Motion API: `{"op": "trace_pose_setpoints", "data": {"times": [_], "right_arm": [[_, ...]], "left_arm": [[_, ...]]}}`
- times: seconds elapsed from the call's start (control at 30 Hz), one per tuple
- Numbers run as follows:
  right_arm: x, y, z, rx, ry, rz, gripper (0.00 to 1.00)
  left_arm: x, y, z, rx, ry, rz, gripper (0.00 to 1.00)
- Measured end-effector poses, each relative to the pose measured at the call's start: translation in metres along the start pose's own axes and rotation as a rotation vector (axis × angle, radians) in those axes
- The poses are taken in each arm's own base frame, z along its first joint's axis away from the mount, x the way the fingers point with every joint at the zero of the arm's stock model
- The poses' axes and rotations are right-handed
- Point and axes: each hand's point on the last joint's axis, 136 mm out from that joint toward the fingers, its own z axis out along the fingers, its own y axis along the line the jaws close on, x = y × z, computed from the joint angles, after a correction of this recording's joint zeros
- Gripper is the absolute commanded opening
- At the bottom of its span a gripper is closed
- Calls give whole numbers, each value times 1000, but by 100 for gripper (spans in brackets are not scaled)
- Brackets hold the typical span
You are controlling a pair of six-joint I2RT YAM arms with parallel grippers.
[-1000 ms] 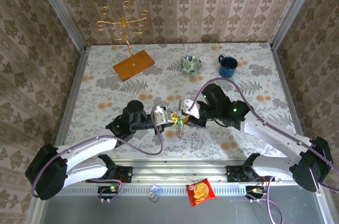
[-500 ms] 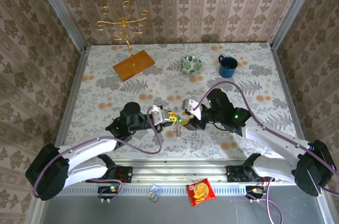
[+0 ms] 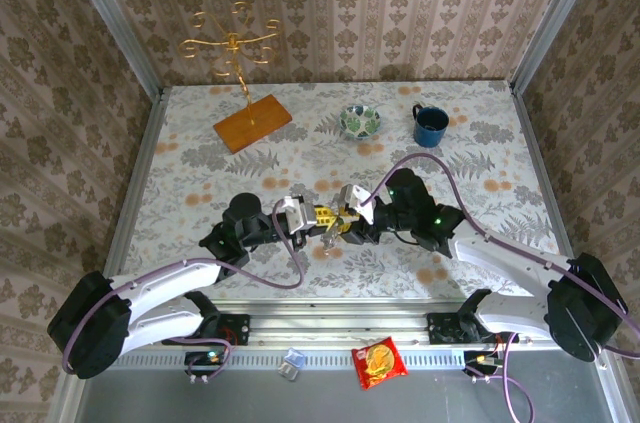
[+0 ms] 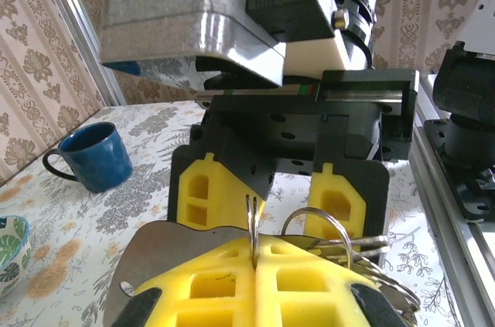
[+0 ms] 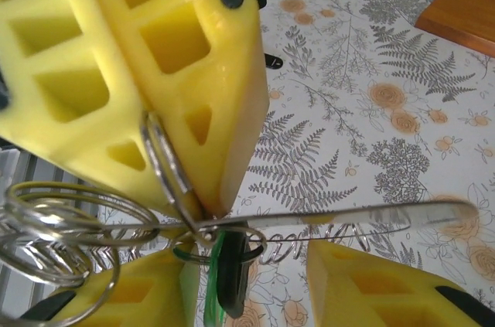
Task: Put the keys on the keyring
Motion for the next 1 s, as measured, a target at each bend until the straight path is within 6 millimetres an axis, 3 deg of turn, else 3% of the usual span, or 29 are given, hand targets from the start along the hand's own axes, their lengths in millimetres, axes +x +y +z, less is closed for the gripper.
{"op": "trace_pose_setpoints", "data": {"times": [0.33,0.53,1.0], "right_arm": [[-2,-3,0,10,-11,-9,10],[-1,-5,-7,32,1,-35,0],[-10,-9,-18,49,89,-101,0]], "left_arm": [[0,4,-2,-13,-3,-10,0],[0,3,-3,-14,-4,-14,0],[6,-1,-5,10,21,-36,0]]}}
